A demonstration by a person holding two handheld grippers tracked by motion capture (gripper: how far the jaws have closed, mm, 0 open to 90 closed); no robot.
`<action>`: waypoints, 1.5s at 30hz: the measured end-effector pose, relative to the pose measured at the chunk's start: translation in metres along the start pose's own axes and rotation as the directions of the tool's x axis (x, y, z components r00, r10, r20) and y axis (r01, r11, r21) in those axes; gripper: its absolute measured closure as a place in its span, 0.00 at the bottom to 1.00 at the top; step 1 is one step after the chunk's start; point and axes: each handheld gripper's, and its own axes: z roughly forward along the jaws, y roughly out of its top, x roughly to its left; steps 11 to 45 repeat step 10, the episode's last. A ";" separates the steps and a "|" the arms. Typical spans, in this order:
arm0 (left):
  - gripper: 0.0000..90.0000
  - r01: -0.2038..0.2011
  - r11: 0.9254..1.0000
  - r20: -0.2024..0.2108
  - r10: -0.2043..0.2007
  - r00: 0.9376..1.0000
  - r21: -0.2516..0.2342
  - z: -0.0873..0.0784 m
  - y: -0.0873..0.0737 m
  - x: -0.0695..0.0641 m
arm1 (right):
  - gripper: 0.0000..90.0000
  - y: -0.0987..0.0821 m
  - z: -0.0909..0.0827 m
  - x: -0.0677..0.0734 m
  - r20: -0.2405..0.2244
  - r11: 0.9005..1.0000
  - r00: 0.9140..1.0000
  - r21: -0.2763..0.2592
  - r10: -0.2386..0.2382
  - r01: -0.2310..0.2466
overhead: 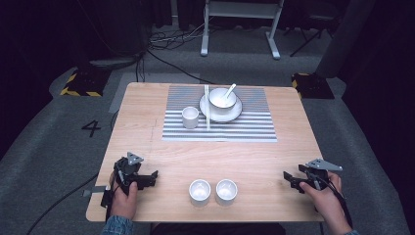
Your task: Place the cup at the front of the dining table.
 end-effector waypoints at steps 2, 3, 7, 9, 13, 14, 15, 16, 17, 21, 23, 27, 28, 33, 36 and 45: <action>0.00 0.000 1.000 0.000 0.000 1.000 0.000 0.000 0.000 0.000 | 0.28 -0.005 0.002 -0.002 0.007 1.000 1.000 0.004 -0.004 0.004; 0.00 0.000 1.000 0.000 0.000 1.000 0.000 0.000 0.000 0.000 | 0.28 -0.007 0.003 -0.003 0.010 1.000 1.000 0.004 -0.009 0.009; 0.00 0.000 1.000 0.000 0.000 1.000 0.000 0.000 0.000 0.000 | 0.28 -0.011 0.003 -0.004 0.022 0.999 0.999 0.010 -0.038 0.038; 0.00 -0.001 1.000 0.000 0.001 1.000 0.001 0.000 0.000 0.000 | 0.26 -0.011 0.003 -0.004 0.028 0.999 0.999 0.014 -0.046 0.046; 0.00 -0.001 1.000 0.000 0.001 1.000 0.000 0.000 0.000 0.000 | 0.26 -0.011 0.003 -0.004 0.028 0.999 0.999 0.015 -0.046 0.045; 0.00 -0.001 1.000 0.000 0.001 1.000 0.000 0.000 0.000 0.000 | 0.26 -0.011 0.003 -0.004 0.028 0.999 0.999 0.015 -0.046 0.045; 0.00 -0.001 1.000 0.000 0.001 1.000 0.000 0.000 0.000 0.000 | 0.26 -0.011 0.003 -0.004 0.028 0.999 0.999 0.015 -0.046 0.045; 0.00 -0.001 1.000 0.000 0.001 1.000 0.000 0.000 0.000 0.000 | 0.26 -0.011 0.003 -0.004 0.028 0.999 0.999 0.015 -0.046 0.045; 0.00 -0.001 1.000 0.000 0.001 1.000 0.000 0.000 0.000 0.000 | 0.26 -0.011 0.003 -0.004 0.028 0.999 0.999 0.015 -0.046 0.045; 0.00 -0.001 1.000 0.000 0.001 1.000 0.000 0.000 0.000 0.000 | 0.26 -0.011 0.003 -0.004 0.028 0.999 0.999 0.015 -0.046 0.045; 0.00 -0.001 1.000 0.000 0.001 1.000 0.000 0.000 0.000 0.000 | 0.26 -0.011 0.003 -0.004 0.028 0.999 0.999 0.015 -0.046 0.045; 0.00 -0.001 1.000 0.000 0.001 1.000 0.000 0.000 0.000 0.000 | 0.26 -0.011 0.003 -0.004 0.028 0.999 0.999 0.015 -0.046 0.045; 0.00 -0.001 1.000 0.000 0.001 1.000 0.000 0.000 0.000 0.000 | 0.26 -0.011 0.003 -0.004 0.028 0.999 0.999 0.015 -0.046 0.045; 0.00 -0.001 1.000 0.000 0.001 1.000 0.000 0.000 0.000 0.000 | 0.26 -0.011 0.003 -0.004 0.028 0.999 0.999 0.015 -0.046 0.045; 0.00 -0.001 1.000 0.000 0.001 1.000 0.000 0.000 0.000 0.000 | 0.26 -0.011 0.003 -0.004 0.028 0.999 0.999 0.015 -0.046 0.045; 0.00 -0.001 1.000 0.000 0.001 1.000 0.000 0.000 0.000 0.000 | 0.26 -0.011 0.003 -0.004 0.028 0.999 0.999 0.015 -0.046 0.045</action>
